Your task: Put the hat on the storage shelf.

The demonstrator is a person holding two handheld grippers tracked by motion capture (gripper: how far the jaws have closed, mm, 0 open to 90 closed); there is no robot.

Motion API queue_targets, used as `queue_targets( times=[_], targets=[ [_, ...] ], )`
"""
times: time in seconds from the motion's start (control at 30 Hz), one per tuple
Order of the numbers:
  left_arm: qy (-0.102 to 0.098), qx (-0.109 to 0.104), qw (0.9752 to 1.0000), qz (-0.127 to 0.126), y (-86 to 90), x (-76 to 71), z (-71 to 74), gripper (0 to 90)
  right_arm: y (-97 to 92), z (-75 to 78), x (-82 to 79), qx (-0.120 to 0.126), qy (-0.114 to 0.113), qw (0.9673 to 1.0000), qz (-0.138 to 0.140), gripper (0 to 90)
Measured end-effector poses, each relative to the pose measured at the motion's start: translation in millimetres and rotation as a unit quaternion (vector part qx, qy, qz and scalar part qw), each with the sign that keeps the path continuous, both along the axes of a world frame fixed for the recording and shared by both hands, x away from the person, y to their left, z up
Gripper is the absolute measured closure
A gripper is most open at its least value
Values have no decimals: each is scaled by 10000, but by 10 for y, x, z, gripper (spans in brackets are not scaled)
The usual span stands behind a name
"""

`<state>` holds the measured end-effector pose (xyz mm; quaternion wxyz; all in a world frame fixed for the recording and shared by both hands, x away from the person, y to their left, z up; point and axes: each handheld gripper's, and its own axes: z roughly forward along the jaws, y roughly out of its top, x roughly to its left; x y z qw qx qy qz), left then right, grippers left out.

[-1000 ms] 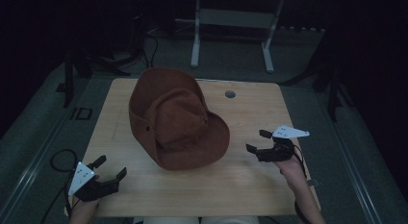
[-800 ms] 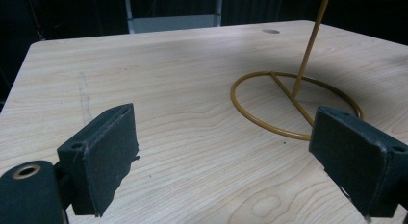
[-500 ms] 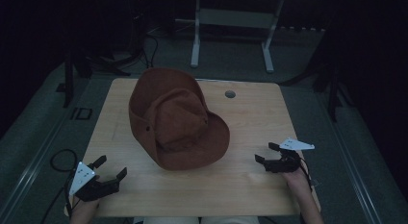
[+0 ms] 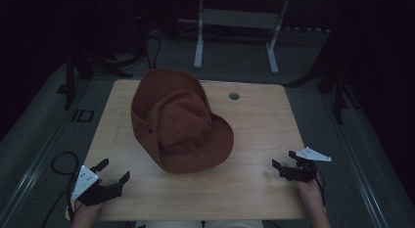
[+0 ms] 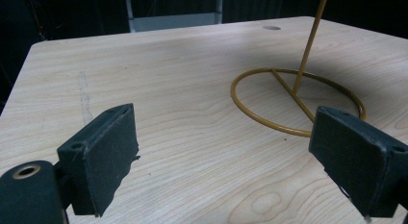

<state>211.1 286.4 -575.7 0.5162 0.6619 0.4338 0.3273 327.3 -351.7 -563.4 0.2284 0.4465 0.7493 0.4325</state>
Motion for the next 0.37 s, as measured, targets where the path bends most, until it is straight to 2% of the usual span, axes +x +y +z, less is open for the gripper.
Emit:
queue_targets(
  times=[0.03, 0.13, 0.27, 0.37],
  targets=[
    [0, 0, 10000, 0, 0, 0, 0, 105, 0, 0, 0, 0, 0, 10000, 0, 136],
    [-11, 10, 10000, 1, 2, -6, 4, 105, -65, 4, -11, 137, -94, 9994, -299, 136],
    [-13, 11, 10000, 13, 5, -11, 4, 105, -66, 5, -2, 175, -87, 9994, -279, 136],
    [-16, 8, 10000, 24, 8, -15, 2, 105, -56, -15, 4, 61, -45, 9996, -261, 136]
  ],
)
